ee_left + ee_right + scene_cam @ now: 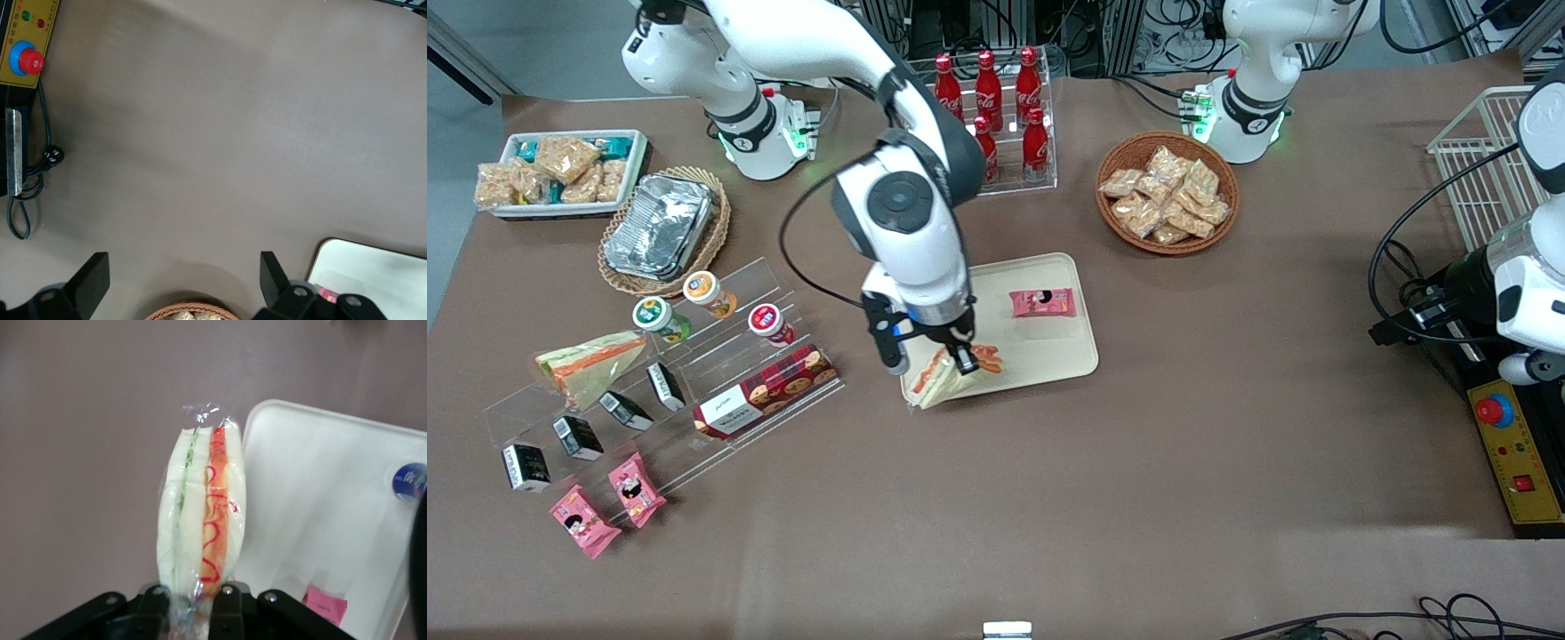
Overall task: Place sandwich on tray
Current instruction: 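Carry the sandwich with the right gripper over the cream tray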
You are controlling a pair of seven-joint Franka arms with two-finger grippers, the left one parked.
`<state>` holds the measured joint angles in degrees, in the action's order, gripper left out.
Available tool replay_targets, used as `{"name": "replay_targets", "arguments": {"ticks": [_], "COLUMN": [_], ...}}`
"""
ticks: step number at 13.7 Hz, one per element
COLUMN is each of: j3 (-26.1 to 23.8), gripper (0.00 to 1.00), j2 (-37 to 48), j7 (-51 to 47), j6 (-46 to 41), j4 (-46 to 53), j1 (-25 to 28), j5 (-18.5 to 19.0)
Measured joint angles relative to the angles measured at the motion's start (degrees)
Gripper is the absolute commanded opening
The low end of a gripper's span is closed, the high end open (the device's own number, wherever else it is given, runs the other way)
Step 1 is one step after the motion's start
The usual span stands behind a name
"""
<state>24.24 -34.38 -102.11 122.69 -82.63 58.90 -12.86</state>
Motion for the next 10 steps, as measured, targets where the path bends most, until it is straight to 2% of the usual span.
{"name": "replay_targets", "arguments": {"ticks": [6, 10], "j3": [0.0, 0.0], "gripper": [0.0, 0.0], "j2": [-5.2, -5.7], "j7": [-8.6, -13.9], "j6": [5.6, 7.0], "j4": [-4.2, -4.6], "j1": [6.1, 7.0], "j5": [0.0, 0.0]}}
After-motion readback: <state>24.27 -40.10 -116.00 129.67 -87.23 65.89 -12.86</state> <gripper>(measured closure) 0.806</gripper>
